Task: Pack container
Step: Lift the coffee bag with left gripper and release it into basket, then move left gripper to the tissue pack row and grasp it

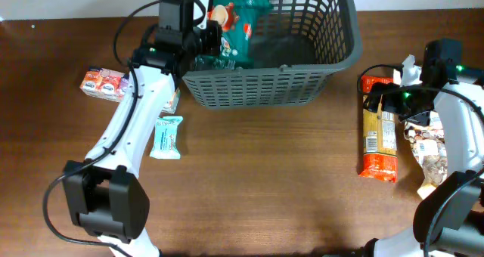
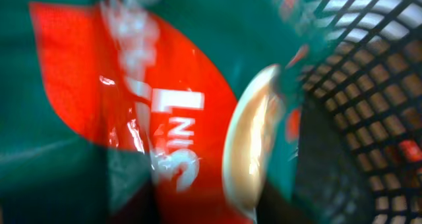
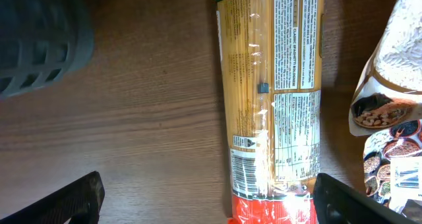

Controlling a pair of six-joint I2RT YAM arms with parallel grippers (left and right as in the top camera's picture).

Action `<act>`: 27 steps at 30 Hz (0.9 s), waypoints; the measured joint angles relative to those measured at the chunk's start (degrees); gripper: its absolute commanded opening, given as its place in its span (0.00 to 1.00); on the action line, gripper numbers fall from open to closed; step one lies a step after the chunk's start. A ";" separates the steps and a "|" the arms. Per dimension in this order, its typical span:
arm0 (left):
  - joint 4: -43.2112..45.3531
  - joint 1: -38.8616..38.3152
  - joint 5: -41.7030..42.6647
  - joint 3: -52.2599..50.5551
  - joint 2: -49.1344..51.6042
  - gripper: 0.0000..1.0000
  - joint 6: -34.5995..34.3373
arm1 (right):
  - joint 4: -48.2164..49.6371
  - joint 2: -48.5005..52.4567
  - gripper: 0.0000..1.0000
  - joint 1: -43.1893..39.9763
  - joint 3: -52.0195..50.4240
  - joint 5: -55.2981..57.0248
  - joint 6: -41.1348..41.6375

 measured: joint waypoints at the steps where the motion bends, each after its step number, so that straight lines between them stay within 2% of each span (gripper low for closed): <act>1: 0.28 0.02 0.50 0.74 -0.02 0.59 -0.22 | 0.02 0.00 0.99 -0.02 0.00 0.00 0.00; 6: -1.22 0.00 1.75 4.63 -1.88 0.60 -0.33 | -0.02 0.00 0.99 0.00 0.00 0.02 0.00; 12: -7.91 -0.04 1.11 11.45 -7.02 0.61 0.74 | 0.00 0.00 0.99 0.00 0.02 0.00 0.00; 13: -9.62 -0.04 0.20 12.81 -8.13 0.64 1.25 | -0.02 0.00 0.99 -0.02 0.02 0.00 0.00; 15: -13.62 -0.11 -2.67 15.26 -10.82 0.68 2.21 | 0.00 0.00 0.99 0.00 0.02 0.00 0.02; 21: -29.18 1.46 -14.34 18.62 -20.02 0.68 2.27 | 0.02 0.00 0.99 0.00 0.02 0.00 0.02; 24: -39.01 5.31 -18.69 19.06 -23.02 0.68 -1.53 | -0.02 0.00 0.99 0.00 0.02 0.00 0.00; 27: -45.24 10.40 -21.29 18.97 -23.39 0.68 -5.64 | 0.02 0.00 0.99 0.00 0.02 0.00 0.00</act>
